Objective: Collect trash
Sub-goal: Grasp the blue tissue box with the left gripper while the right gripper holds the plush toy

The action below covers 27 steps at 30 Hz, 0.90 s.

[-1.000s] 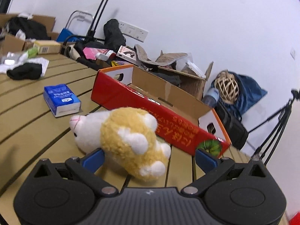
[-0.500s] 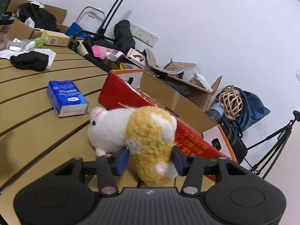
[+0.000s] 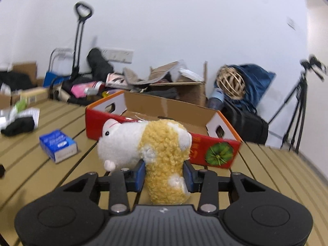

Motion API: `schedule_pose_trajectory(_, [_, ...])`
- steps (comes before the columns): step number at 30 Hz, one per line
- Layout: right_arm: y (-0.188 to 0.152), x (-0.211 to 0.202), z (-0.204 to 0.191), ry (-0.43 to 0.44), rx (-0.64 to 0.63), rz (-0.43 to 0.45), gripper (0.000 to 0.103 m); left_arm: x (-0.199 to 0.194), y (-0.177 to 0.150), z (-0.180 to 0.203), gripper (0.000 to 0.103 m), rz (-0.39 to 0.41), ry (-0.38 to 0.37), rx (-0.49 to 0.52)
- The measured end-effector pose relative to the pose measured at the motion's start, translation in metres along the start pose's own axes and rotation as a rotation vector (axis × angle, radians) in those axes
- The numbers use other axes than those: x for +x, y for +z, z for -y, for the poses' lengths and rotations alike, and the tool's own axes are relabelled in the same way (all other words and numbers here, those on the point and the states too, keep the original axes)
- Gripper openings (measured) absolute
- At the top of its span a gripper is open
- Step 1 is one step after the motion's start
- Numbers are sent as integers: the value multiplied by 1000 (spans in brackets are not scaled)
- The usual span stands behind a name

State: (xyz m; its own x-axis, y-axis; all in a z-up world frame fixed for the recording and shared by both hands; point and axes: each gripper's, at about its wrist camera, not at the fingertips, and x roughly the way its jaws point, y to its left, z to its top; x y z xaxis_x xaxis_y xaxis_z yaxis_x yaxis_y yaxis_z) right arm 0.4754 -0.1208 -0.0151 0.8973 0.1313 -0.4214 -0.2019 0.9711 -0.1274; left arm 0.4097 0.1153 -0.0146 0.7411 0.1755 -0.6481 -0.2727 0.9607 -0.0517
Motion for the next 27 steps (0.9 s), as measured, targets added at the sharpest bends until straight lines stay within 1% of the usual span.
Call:
schedule_pose_trajectory(5, [-16,-28,35,27,157,35,36,3,-2,8,103,-1,-29,4])
schedule_pose_trajectory(10, [-38,-56,72,33,330,93,36,3,1,27,103,26,-45,57])
schedule_pose_trajectory(14, [-55,-61,99,14,441,126,36,9,13,43,103,39,-55,118])
schedule_pose_trajectory(18, [-61,-54,121,5,505,124,36,26,31,61,103,46,-26,197])
schedule_pose_trajectory(20, [-63,-54,130,-3,528,129,36,39,41,67,103,33,-12,217])
schedule_pose_trajectory(23, [-65,-53,139,-16,545,137,36,62,54,71,103,-7,0,207])
schedule_pose_trajectory(27, [-67,-51,145,-18,552,139,36,88,65,72,103,-33,2,201])
